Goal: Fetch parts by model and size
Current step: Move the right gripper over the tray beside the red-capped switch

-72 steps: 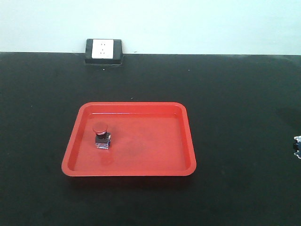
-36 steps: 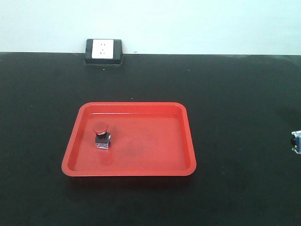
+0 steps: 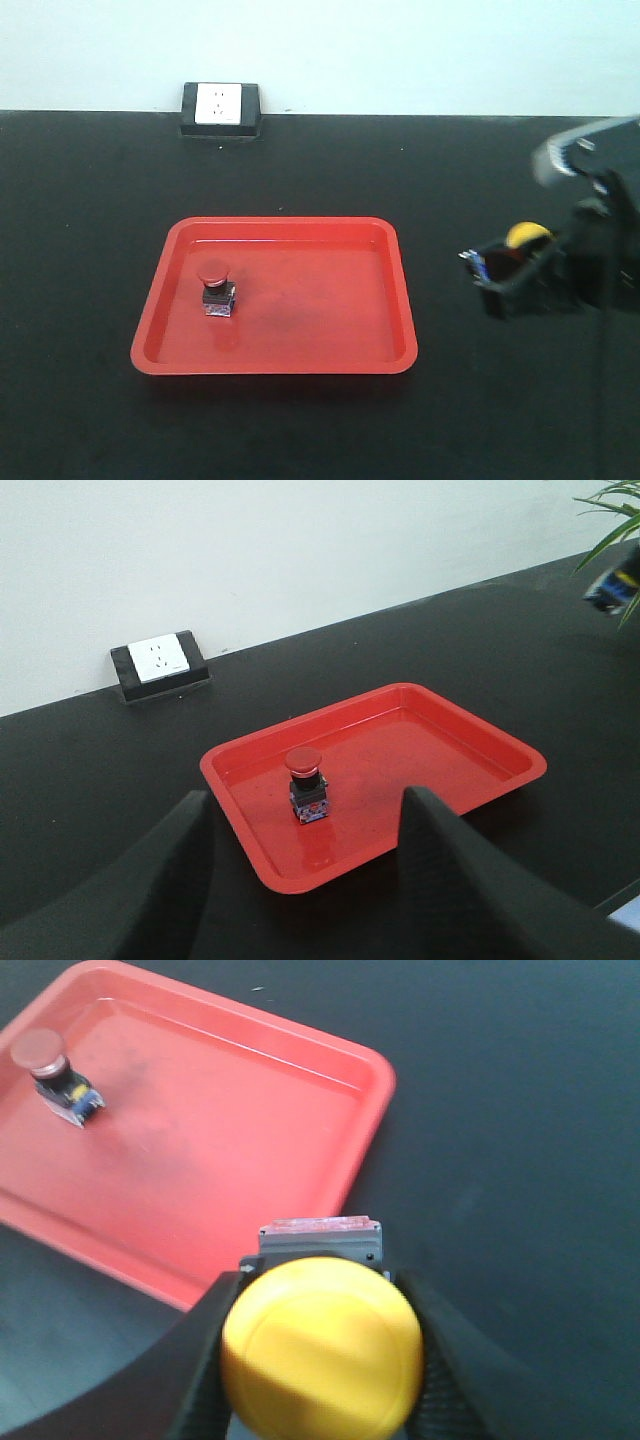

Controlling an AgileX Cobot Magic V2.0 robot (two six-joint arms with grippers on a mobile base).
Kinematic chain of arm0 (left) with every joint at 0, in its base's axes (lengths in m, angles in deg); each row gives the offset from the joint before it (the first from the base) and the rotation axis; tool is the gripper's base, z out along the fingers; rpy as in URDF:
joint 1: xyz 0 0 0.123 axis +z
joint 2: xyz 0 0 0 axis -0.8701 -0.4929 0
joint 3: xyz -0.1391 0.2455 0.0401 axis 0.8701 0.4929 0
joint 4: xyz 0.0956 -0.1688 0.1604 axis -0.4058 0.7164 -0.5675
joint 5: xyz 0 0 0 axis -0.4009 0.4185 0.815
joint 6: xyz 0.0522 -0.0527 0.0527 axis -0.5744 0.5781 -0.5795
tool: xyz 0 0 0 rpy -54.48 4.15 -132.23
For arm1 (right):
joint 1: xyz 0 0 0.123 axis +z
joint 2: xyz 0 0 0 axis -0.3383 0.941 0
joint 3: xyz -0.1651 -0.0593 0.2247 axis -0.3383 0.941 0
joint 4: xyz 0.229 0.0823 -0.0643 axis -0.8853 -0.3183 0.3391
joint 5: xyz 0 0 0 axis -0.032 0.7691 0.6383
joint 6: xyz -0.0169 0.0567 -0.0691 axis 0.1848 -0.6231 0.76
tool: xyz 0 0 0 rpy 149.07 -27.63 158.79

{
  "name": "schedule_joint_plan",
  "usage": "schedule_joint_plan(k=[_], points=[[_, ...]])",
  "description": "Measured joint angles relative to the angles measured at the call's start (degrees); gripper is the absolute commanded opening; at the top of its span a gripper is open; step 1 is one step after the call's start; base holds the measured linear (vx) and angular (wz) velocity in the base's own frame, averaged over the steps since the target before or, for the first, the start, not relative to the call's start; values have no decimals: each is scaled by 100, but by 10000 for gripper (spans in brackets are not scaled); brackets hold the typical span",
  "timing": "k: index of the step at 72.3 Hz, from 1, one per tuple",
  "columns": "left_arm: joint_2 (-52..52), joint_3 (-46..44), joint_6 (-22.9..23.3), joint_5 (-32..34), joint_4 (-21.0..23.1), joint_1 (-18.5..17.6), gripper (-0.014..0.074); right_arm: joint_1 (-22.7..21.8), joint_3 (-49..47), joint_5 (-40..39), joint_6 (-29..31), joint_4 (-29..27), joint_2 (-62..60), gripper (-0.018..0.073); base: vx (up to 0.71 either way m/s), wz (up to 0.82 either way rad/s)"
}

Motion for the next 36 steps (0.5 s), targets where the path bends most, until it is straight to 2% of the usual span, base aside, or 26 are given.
schedule_joint_plan(k=[17, 36], points=[[124, 0, 0, -5, 0, 0, 397, 2, -1410, 252, -62, -664, 1851, -1, 0, 0], [124, 0, 0, -24, 7, 0, 397, 24, -2836, 1292, 13, -784, 3632, 8, 0, 0]])
